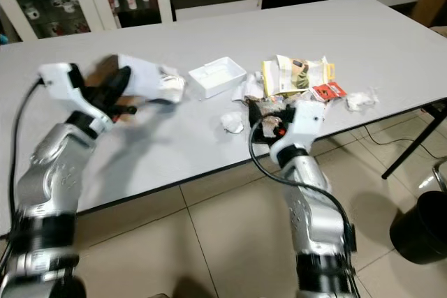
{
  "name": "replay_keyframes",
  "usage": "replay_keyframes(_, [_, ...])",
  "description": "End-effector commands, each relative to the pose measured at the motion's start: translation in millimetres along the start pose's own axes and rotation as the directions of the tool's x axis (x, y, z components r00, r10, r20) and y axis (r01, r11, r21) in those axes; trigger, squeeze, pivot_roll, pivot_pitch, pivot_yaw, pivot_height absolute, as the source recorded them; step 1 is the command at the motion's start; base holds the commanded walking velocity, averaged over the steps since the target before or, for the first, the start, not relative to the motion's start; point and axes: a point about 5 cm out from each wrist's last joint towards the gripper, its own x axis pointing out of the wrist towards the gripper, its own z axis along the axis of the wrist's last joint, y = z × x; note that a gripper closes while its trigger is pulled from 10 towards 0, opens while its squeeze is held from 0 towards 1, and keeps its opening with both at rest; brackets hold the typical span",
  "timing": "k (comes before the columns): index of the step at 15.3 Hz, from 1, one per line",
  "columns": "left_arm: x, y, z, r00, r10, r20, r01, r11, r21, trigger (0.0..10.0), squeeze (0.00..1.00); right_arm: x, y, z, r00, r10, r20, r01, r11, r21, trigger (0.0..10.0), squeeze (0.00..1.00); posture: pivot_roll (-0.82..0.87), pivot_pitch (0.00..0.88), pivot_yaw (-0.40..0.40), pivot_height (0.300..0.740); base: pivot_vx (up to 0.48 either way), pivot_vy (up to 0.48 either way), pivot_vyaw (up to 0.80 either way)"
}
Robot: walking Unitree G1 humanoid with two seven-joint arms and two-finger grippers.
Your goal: Picking trash to rubbish bin
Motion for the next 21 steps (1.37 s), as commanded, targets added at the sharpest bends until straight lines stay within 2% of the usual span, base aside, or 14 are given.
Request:
replay_keyframes(1, [-4.6,-8.1,10,0.999,0.011,0.034,-0.016,0.992,0.126,0.0,0.0,-4.4,4.7,3,1.0,0.014,-0.001,-0.014,0.999,-0.047,10.0,0.0,-0.13,0.0,-0.009,0.74,0.0,0.0,0.0])
replay_keyframes(2, [-13.0,-14.9,13,0.997,0.028,0.076,-0.039,0.988,0.15,0.0,0.0,-9.3,7.6,3,0.999,0.032,-0.008,-0.032,0.994,-0.1,10.0,0.0,-0.13,0.0,-0.012,0.74,0.0,0.0,0.0])
replay_keyframes(3, [-16.8,-19.9,19,0.99,0.037,0.137,-0.054,0.991,0.123,0.0,0.0,-11.7,8.3,4,0.999,0.042,-0.009,-0.043,0.99,-0.135,10.0,0.0,-0.12,0.0,-0.018,0.74,0.0,0.0,0.0])
replay_keyframes(5, [-14.7,-33.4,32,0.976,0.003,0.216,-0.016,0.998,0.06,0.0,0.0,-9.4,4.8,8,1.0,0.026,0.015,-0.023,0.984,-0.175,10.0,0.0,-0.12,0.0,-0.025,0.74,0.0,0.0,0.0])
replay_keyframes(7, [-7.7,-44.7,35,0.972,-0.059,0.227,0.062,0.998,-0.004,0.0,0.0,-1.3,-1.0,6,1.0,-0.003,-0.008,0.001,0.971,-0.238,10.0,0.0,-0.12,0.0,-0.03,0.74,0.0,0.0,0.0])
replay_keyframes(8, [-6.0,-46.4,35,0.972,-0.068,0.224,0.07,0.998,0.001,0.0,0.0,7.5,-0.1,1,0.998,0.024,-0.058,-0.041,0.947,-0.319,10.0,1.0,-0.14,0.0,-0.017,0.74,0.0,0.0,0.0])
replay_keyframes(9, [-6.0,-46.4,35,0.974,-0.061,0.22,0.061,0.998,0.008,0.0,0.0,15.9,1.2,-4,0.992,0.058,-0.116,-0.099,0.913,-0.395,10.0,1.0,-0.14,0.0,-0.016,0.74,0.0,0.0,0.0])
replay_keyframes(11, [-5.8,-50.2,35,0.975,-0.088,0.205,0.084,0.996,0.026,0.0,0.0,28.9,-0.3,-10,0.981,0.076,-0.18,-0.148,0.889,-0.433,10.0,1.0,-0.13,0.0,-0.02,0.74,0.0,0.0,0.0])
replay_keyframes(12, [-6.3,-59.8,35,0.969,-0.193,0.153,0.181,0.979,0.091,0.0,0.0,41.4,-3.3,-11,0.97,0.083,-0.23,-0.184,0.866,-0.464,10.0,1.0,-0.13,0.0,-0.024,0.74,0.0,0.0,0.0])
replay_keyframes(13, [-6.3,-59.8,35,0.969,-0.193,0.153,0.181,0.979,0.091,0.0,0.0,41.4,-3.3,-11,0.97,0.083,-0.23,-0.184,0.866,-0.464,10.0,1.0,-0.13,0.0,-0.024,0.74,0.0,0.0,0.0])
replay_keyframes(14, [-10.4,-66.7,33,0.955,-0.279,0.1,0.264,0.954,0.143,0.0,0.0,51.6,-7.1,-11,0.961,0.077,-0.266,-0.21,0.832,-0.514,10.0,1.0,-0.13,0.0,-0.026,0.74,0.0,0.0,0.0])
replay_keyframes(16, [-16.2,-71.6,31,0.941,-0.335,0.05,0.322,0.93,0.177,0.0,0.0,60.4,-13.3,-12,0.944,0.061,-0.324,-0.247,0.783,-0.571,10.0,1.0,-0.11,0.0,-0.038,0.74,0.0,0.0,0.0])
replay_keyframes(19, [-21.4,-75.0,32,0.935,-0.355,0.016,0.343,0.913,0.221,0.0,0.0,68.4,-24.7,-18,0.92,0.029,-0.391,-0.283,0.741,-0.61,10.0,1.0,-0.08,0.0,-0.046,0.74,0.0,0.0,0.0])
replay_keyframes(21, [-25.1,-72.8,35,0.94,-0.343,0.005,0.332,0.913,0.238,0.0,0.0,72.9,-41.9,-19,0.919,-0.061,-0.39,-0.227,0.728,-0.647,10.0,1.0,-0.05,0.0,-0.042,0.74,0.0,0.0,0.0])
